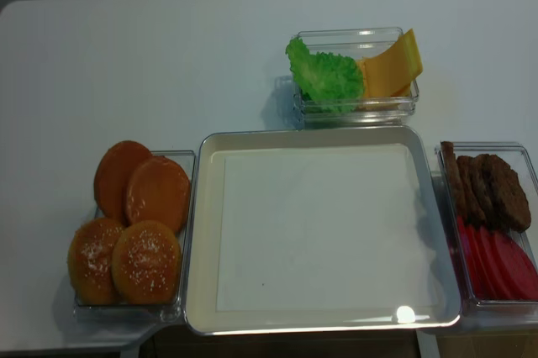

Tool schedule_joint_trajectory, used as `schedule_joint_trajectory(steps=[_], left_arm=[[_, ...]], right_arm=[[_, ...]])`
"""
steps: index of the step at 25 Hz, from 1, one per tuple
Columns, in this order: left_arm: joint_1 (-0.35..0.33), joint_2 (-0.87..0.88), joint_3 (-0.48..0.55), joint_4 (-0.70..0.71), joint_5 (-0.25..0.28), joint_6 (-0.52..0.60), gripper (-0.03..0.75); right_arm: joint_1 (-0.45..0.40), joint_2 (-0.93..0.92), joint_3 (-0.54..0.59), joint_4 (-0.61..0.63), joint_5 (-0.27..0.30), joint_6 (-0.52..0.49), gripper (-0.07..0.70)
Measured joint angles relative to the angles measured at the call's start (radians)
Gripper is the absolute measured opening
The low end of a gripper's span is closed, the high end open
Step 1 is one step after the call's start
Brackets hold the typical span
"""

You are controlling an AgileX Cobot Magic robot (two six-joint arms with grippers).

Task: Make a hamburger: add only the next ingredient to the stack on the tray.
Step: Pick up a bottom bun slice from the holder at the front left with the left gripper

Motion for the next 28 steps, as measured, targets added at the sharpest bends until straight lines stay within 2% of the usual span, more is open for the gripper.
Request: schedule_joint_trajectory(steps=[5, 22, 28], left_arm=[[0.000, 0.000, 0.000, 0.000, 0.000, 0.000, 0.500], [0.000, 0.000, 0.000, 0.000, 0.000, 0.000, 0.500], [0.000, 0.000, -0.040, -0.002, -0.020, 0.002, 0.499]], right_arm=[[0.000, 0.000, 0.000, 0.000, 0.000, 0.000, 0.325], [0.000, 0.000, 0.000, 0.000, 0.000, 0.000, 0.315], [0.000, 0.000, 0.000, 0.000, 0.000, 0.000, 0.273]])
